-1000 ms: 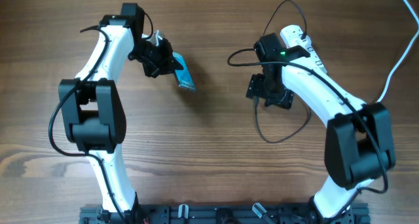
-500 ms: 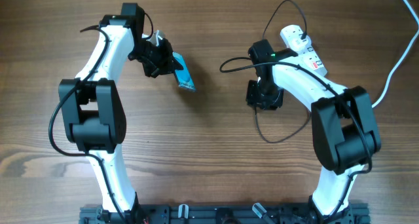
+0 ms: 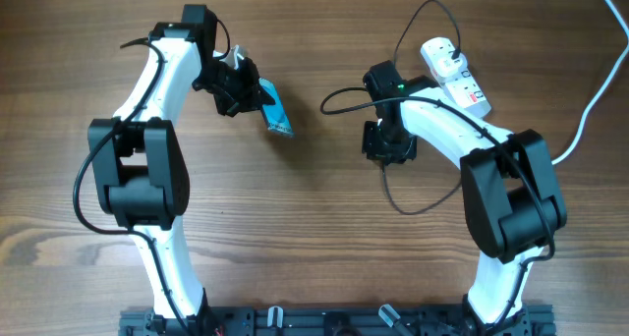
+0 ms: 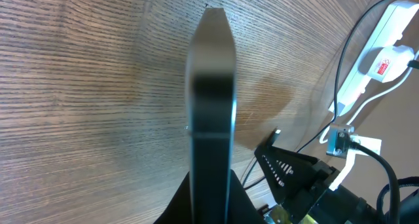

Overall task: Plug charger to phone and switch on socket
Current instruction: 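Grasp the black USB-C cable plug with the right gripper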

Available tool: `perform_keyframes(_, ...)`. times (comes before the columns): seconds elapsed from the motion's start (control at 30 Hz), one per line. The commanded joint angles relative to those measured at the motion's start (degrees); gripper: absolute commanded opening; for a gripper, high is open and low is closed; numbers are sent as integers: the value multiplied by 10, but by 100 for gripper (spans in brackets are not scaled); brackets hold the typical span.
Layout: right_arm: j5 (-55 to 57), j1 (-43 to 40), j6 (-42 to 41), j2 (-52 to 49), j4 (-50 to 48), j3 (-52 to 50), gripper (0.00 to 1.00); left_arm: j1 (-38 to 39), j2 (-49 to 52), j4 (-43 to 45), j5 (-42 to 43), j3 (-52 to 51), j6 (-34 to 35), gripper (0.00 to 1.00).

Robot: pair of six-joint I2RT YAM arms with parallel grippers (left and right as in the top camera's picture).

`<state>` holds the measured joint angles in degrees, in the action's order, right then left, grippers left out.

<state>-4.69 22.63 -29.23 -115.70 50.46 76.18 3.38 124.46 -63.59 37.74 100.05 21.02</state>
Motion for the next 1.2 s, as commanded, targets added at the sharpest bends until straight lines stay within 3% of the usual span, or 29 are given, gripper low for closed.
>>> perform_keyframes(0.0, 12, 1, 7, -11, -3, -8, 30, 2, -21, -1, 7, 10, -13, 4)
perform_keyframes(0.83, 32, 1, 12, -11, -25, -44, 28, 2, -21, 0, 8, 10, -13, 4)
perform_keyframes(0.97, 31, 1, 12, -11, -28, -48, 20, 2, -21, 0, 8, 10, -13, 4)
perform_keyframes(1.17, 29, 1, 13, -11, -28, -48, 20, 2, -21, 0, 8, 10, -13, 4)
